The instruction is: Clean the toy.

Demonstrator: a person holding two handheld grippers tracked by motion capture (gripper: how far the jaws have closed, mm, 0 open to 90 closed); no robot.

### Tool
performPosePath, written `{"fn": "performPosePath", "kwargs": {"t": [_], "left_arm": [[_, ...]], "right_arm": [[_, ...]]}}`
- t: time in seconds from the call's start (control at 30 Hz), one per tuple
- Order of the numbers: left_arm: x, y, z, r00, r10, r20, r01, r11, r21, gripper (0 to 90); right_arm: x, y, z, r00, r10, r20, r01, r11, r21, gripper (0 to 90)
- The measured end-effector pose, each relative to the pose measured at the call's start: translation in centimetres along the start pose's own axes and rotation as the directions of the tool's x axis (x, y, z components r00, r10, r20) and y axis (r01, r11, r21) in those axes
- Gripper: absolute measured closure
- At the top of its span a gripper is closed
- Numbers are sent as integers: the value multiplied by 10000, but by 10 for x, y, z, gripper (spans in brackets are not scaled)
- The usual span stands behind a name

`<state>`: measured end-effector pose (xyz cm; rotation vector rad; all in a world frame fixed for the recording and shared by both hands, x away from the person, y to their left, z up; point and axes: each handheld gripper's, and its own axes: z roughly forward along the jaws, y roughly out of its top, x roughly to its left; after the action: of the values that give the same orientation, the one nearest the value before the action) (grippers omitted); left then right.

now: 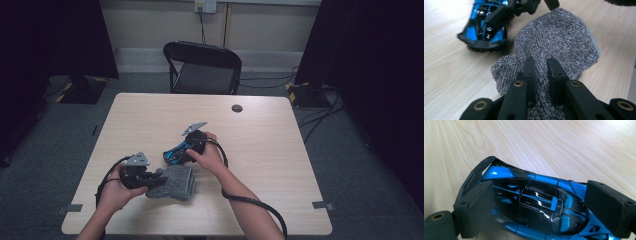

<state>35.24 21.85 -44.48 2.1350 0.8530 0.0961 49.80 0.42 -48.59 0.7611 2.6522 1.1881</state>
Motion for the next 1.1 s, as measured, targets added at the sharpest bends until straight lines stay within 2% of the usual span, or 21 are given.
{"fn": "performPosePath", "kwargs": {"t": [0.17,0.23,0.3,0.53,0.7,0.93,1.1], "left_arm": [[-3,-3,9,9996,3,277,-10,9997,234,786],[-4,-3,13,9996,173,235,-184,9988,464,786],[-3,-4,16,9996,181,220,-194,9981,590,785],[6,-8,22,9998,87,-185,-68,9948,1016,785],[13,-6,23,9985,0,-545,58,9944,1051,785],[22,-2,25,9950,194,-980,-73,9925,1218,784],[31,-2,26,9926,64,-1210,82,9928,1197,784]], "right_arm": [[0,-1,0,10000,37,15,-36,10000,-20,89],[0,0,0,10000,24,13,-24,10000,-12,89],[0,0,0,10000,6,15,-6,10000,-16,89],[0,-1,0,10000,28,20,-27,10000,-37,89],[0,-1,0,10000,24,14,-24,10000,-31,88],[0,-1,0,10000,16,7,-16,10000,-81,89],[0,-2,0,10000,6,6,-6,9999,-127,89]]}}
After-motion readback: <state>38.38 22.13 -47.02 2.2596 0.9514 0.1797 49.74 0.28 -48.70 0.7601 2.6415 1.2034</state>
